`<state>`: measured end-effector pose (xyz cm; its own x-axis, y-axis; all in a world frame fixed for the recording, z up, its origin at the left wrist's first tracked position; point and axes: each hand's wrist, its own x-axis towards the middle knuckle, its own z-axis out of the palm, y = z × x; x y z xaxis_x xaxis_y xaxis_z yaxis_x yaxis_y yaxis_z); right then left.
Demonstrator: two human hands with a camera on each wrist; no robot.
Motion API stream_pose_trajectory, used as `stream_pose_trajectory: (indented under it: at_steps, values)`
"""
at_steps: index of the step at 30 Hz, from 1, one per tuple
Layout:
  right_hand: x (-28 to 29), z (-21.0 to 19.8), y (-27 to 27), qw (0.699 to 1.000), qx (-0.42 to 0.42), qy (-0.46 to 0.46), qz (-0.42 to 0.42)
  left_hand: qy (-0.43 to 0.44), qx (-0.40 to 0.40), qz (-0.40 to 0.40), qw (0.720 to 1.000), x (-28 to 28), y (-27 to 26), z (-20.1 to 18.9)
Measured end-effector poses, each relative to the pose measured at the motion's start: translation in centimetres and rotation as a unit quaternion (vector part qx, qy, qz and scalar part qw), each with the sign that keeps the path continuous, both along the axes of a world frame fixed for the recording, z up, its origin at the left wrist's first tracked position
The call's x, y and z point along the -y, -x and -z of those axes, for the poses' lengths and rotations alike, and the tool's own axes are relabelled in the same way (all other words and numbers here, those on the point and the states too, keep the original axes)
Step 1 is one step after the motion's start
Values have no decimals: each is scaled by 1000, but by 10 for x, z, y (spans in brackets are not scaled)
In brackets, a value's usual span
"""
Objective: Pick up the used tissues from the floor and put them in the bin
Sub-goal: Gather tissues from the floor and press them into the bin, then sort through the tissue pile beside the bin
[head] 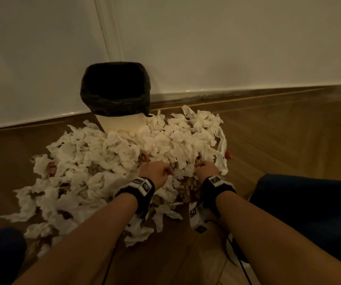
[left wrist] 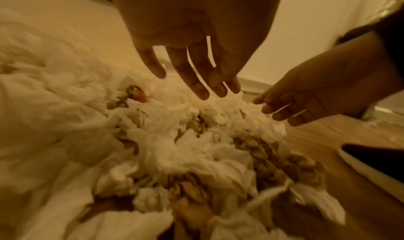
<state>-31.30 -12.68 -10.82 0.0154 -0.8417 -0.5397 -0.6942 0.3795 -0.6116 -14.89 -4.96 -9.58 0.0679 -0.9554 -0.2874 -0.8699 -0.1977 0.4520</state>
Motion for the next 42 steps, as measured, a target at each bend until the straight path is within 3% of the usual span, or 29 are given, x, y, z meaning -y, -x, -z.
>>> stream_pose_trajectory:
  at_steps: [4,8,13,19,25,28,31,34,37,42]
  values:
    - [-18,15,17,993,-104,10,-50,-42,21,89,995,-1,24,14]
    - [-34,25,15,977,-180,11,-118,-56,85,115,988,0,48,27]
    - [-44,33,14,971,-211,-57,-100,-49,139,128,981,3,69,44]
    - [-56,41,19,970,-197,-122,-77,-113,189,155,963,6,75,63]
    - [-70,57,20,985,-135,-97,-47,-62,119,118,984,7,77,71]
    - [-73,61,22,988,-122,-58,-70,-75,86,95,989,9,77,70]
    - [-68,59,25,987,-124,-26,-96,-67,56,123,989,13,76,64]
    - [-59,55,31,996,-79,-20,-46,-45,-24,70,996,15,70,54]
    - [-51,52,40,992,52,-84,73,-4,-102,4,995,18,63,43]
    - [-39,32,39,917,288,-157,225,60,-189,-62,978,21,47,19]
